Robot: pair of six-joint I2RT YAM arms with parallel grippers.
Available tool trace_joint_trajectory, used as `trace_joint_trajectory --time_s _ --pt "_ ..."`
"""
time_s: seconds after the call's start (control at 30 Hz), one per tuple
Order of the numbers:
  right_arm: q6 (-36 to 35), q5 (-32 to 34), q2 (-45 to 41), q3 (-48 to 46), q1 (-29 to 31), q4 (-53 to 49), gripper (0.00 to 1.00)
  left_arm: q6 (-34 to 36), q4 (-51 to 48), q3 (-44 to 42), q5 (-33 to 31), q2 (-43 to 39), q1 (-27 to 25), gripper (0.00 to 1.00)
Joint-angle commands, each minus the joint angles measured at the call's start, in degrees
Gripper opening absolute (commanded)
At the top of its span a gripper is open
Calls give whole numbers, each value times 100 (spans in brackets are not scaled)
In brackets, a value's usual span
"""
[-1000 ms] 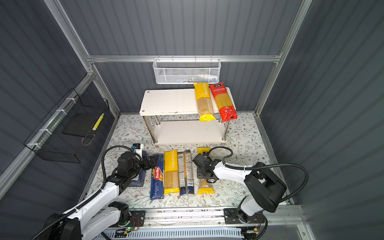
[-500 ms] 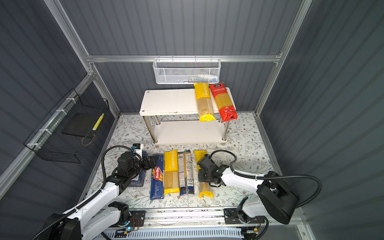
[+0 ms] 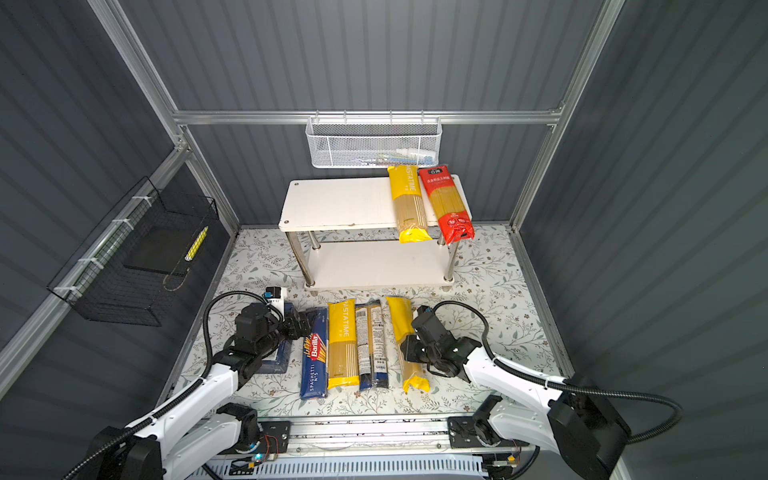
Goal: Place and organize the pasta boxes and bags onto the shelf
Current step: 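Lift the yellow-banded bag upright with the right gripper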
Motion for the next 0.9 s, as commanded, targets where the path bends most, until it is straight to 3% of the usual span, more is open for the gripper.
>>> trace_joint_trajectory --time_s 0.0,0.4,0.87 --pt "-109 -172 -220 215 -39 708 26 104 -31 -15 -30 -2 -36 99" --pt "-362 -239 -709 723 -53 18 24 102 -13 -9 -14 32 -36 99" --pt "-700 -66 -513 2027 562 -724 24 105 -30 0 -30 33 -36 99"
